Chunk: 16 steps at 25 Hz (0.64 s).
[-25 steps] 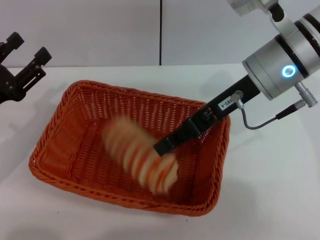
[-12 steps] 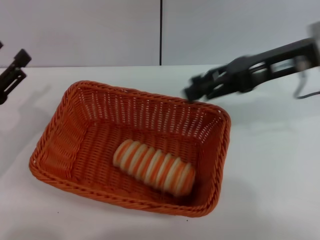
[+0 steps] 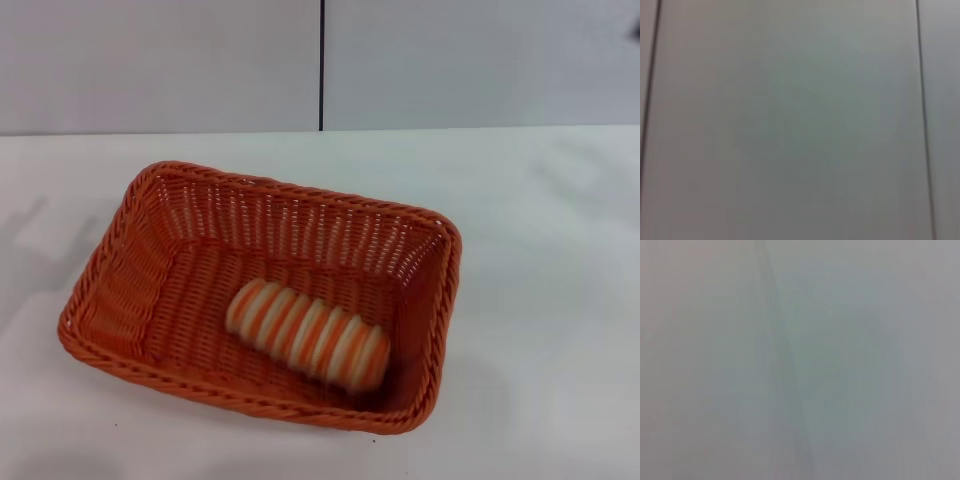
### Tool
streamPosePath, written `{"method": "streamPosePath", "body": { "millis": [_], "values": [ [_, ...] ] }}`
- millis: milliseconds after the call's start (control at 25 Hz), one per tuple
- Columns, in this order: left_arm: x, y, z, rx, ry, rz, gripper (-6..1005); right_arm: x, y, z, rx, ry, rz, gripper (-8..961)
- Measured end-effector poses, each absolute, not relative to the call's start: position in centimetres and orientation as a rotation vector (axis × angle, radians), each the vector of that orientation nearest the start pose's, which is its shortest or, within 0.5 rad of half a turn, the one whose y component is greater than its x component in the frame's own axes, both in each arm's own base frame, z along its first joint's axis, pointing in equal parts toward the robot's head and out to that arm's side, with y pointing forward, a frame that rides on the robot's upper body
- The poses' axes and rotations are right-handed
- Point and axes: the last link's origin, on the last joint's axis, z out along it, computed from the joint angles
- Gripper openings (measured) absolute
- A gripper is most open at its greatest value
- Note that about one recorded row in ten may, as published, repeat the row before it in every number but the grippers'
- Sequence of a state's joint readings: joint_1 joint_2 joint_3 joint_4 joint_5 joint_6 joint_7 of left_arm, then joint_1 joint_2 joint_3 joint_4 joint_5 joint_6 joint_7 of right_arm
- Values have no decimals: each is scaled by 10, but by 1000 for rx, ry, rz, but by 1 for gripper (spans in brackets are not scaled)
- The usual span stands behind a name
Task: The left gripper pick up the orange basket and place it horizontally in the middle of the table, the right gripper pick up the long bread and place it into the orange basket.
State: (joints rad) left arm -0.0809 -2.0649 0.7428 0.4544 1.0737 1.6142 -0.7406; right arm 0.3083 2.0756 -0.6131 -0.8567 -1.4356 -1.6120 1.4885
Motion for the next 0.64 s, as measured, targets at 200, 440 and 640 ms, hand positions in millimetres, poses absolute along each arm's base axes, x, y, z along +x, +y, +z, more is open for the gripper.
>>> {"method": "streamPosePath", "body": {
  "millis": [200,440,640],
  "values": [
    [-366,208,68,-1668,-361,-934,757,332,287,107,-1722,609,1233,682],
    [-378,196,70,-1581,-393,-887,757,365,263,90,-1495,547,1080,682],
    [-380,192,71,-1564,-403,-882,757,363,264,81,-1501,517,1041,682]
  ]
}}
